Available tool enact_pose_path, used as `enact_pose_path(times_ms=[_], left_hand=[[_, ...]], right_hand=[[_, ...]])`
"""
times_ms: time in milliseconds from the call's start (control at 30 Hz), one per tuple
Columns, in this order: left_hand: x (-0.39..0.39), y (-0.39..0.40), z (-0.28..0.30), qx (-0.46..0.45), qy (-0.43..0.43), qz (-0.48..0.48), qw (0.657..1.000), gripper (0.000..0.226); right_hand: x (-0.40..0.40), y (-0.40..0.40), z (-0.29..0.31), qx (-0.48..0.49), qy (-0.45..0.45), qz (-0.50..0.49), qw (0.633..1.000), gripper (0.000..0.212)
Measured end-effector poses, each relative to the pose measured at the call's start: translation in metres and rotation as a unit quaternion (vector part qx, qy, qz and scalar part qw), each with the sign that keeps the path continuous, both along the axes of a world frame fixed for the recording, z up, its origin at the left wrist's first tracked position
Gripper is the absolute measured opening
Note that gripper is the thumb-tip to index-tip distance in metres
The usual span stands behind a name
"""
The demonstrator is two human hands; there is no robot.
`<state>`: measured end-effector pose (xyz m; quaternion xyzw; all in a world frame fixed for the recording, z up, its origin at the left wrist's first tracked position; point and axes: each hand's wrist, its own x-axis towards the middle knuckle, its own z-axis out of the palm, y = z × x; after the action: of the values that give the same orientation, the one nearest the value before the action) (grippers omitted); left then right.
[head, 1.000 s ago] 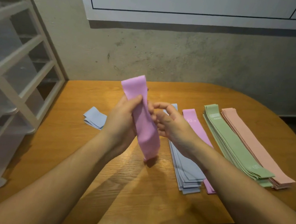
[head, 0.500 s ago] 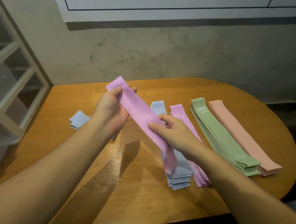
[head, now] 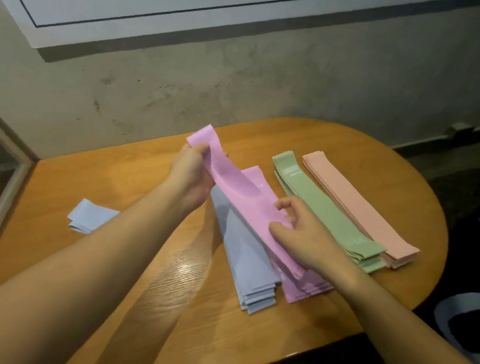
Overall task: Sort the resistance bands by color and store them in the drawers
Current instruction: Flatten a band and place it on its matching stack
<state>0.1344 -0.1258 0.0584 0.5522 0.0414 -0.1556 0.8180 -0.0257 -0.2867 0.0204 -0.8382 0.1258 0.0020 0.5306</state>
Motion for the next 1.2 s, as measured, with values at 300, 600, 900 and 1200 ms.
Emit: enact_pose_path(times_ms=[300, 600, 900, 1200], left_hand=[[0.029, -0.047, -0.028, 0.309, -0.103, -0.047, 0.944, 0.026], [0.049, -0.069, -0.051, 0.505, -0.270, -0.145, 0.807, 0.031], [0.062, -0.075, -0.075, 0.664, -0.399, -0.146, 0.615, 0.025], [0.056, -0.046, -0.068, 0.636, -0.441, -0.104, 0.625, 0.033]], right_hand=[[-0.022, -0.034, -0.024, -0.071, 0.018, 0.028, 0.997, 0.052], [-0.017, -0.030, -0.036, -0.253, 0.046, 0.081, 0.963, 0.055], [-0.026, -0.025, -0.037, -0.396, 0.118, 0.119, 0.903, 0.045], [-0.024, -0.021, -0.020, -0.372, 0.030, 0.088, 0.923, 0.044]])
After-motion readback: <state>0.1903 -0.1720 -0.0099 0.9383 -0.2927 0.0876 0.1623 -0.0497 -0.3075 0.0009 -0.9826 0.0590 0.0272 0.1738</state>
